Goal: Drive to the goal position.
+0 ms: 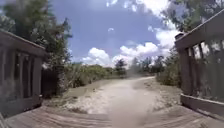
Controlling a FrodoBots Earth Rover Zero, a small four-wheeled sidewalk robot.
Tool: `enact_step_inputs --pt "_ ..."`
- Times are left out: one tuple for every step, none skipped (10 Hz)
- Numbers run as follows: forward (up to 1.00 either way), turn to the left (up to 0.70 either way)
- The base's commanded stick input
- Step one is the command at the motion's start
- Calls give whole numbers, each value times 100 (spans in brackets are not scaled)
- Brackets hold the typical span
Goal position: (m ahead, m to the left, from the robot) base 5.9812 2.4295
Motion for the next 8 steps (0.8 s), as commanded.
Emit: enact_step_inputs --pt "45 0" --pt "45 0" --pt "45 0" --pt "45 0" --pt "45 0" --pt "45 0" --pt "45 0" --pt "45 0"
